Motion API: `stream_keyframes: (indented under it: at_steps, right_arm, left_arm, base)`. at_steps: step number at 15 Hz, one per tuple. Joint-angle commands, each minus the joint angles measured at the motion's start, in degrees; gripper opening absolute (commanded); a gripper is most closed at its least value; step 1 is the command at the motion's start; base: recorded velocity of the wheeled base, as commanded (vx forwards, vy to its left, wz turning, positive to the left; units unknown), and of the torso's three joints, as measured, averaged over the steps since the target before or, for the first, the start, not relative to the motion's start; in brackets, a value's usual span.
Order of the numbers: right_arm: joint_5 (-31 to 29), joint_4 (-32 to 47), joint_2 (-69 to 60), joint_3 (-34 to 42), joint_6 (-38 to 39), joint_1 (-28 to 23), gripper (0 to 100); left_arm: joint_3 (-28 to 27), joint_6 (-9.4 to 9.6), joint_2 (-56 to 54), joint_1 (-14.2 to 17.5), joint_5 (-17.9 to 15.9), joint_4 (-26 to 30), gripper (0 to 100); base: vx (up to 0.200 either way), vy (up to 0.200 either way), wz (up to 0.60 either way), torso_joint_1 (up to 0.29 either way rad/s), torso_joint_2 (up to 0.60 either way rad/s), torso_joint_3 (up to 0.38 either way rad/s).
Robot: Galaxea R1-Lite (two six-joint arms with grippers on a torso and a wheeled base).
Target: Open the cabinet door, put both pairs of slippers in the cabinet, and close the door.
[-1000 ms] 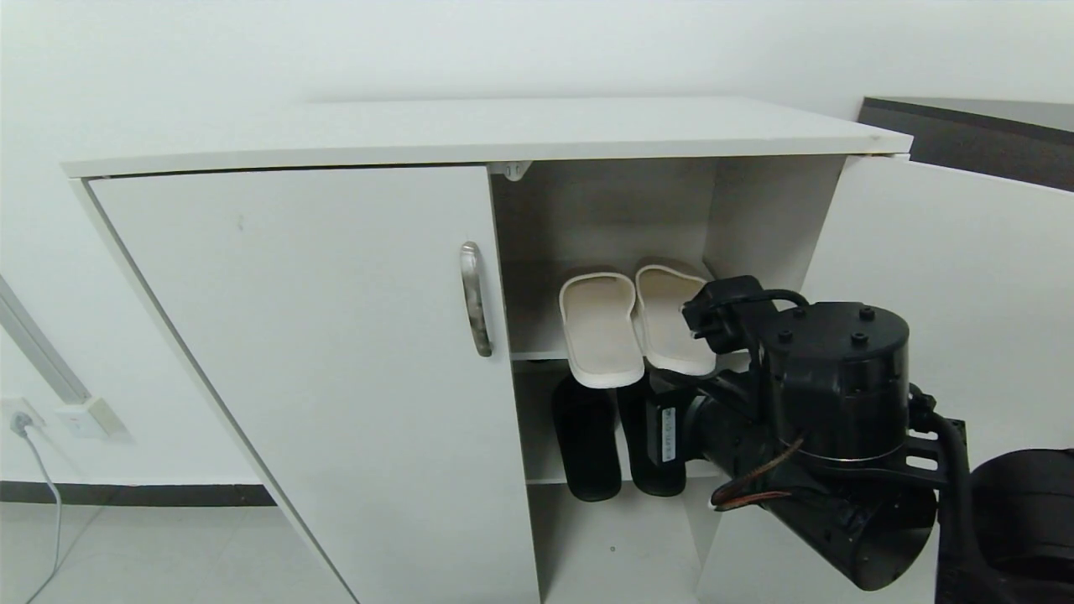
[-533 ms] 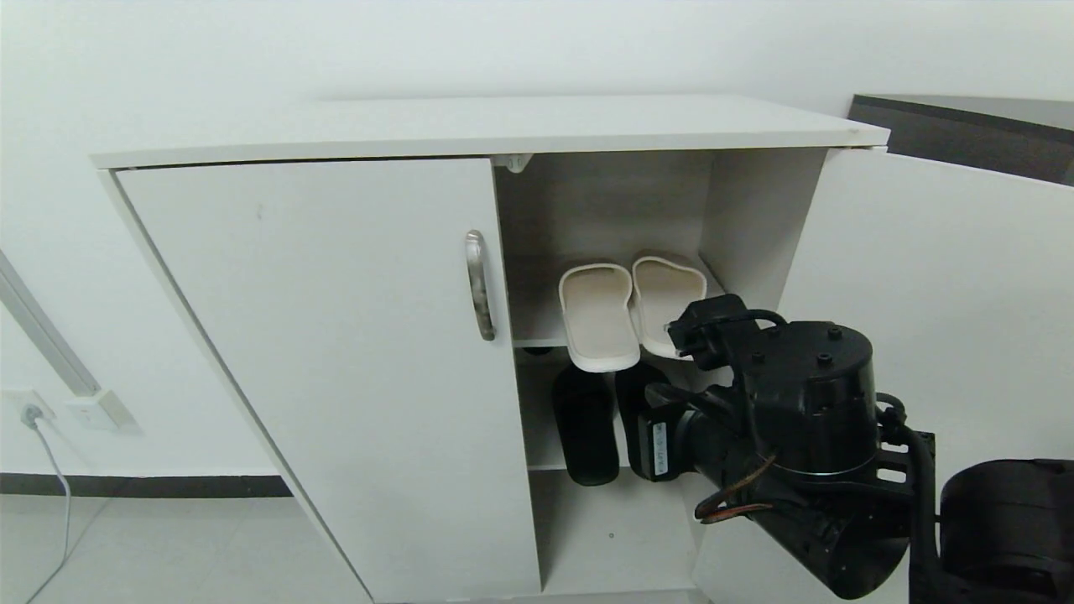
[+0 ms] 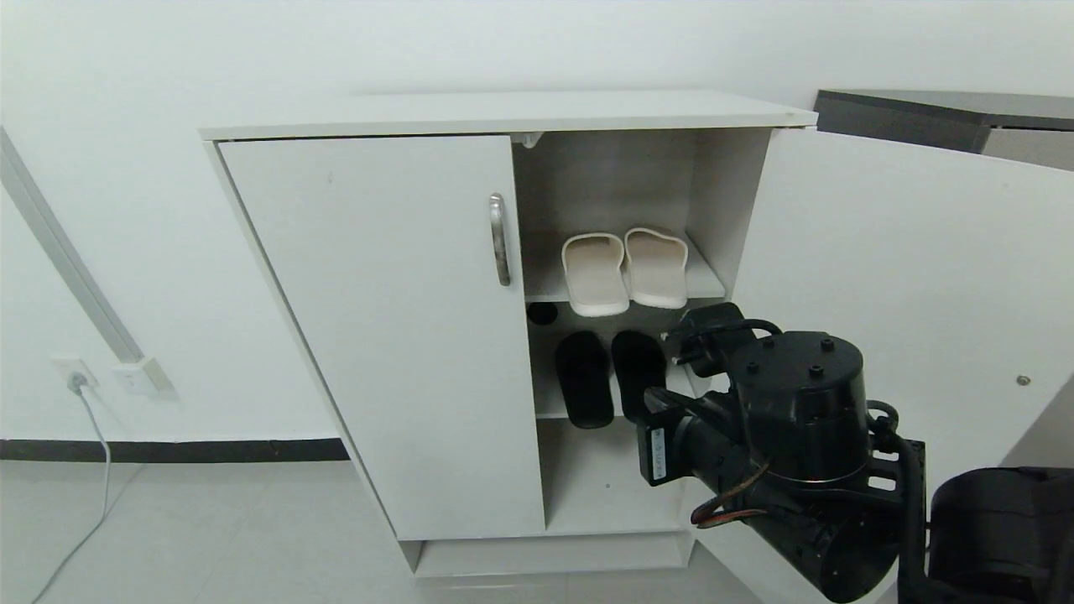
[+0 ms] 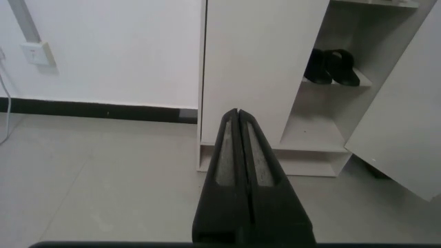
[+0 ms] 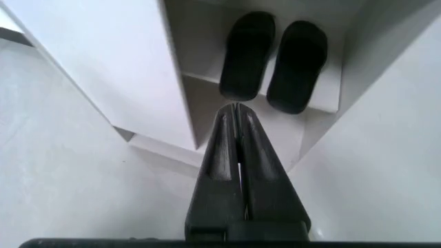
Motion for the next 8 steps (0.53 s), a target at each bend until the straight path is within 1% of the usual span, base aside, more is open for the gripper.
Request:
stream_keyframes:
  at_steps: [1, 5, 7, 8]
  right_arm:
    - [0.0, -0.3, 0.3, 0.5, -0.3, 0.0, 0]
    - [0.3, -0.8, 0.3, 0.9, -0.5, 0.0, 0]
    - [0.3, -3.6, 0.9, 2.0, -1.0, -0.4, 0]
    - [0.4, -5.6, 1.2, 2.7, -2.0, -0.8, 0]
  left_arm:
    - [0.0, -0.01, 0.0, 0.0, 0.1, 0.0, 0]
    - [0.0, -0.1, 0.0, 0.0, 0.1, 0.0, 0]
    - [0.0, -0.01, 0.0, 0.0, 0.1, 0.0, 0]
    - [0.0, -0.01, 0.0, 0.0, 0.1, 0.0, 0]
  base:
    - [-0.2, 0.0, 0.0, 0.002, 0.0, 0.002]
    - [-0.2, 0.0, 0.0, 0.002, 0.0, 0.005]
    - [-0.2, 0.0, 0.0, 0.002, 0.0, 0.002]
    - [0.0, 0.0, 0.0, 0.0, 0.0, 0.0]
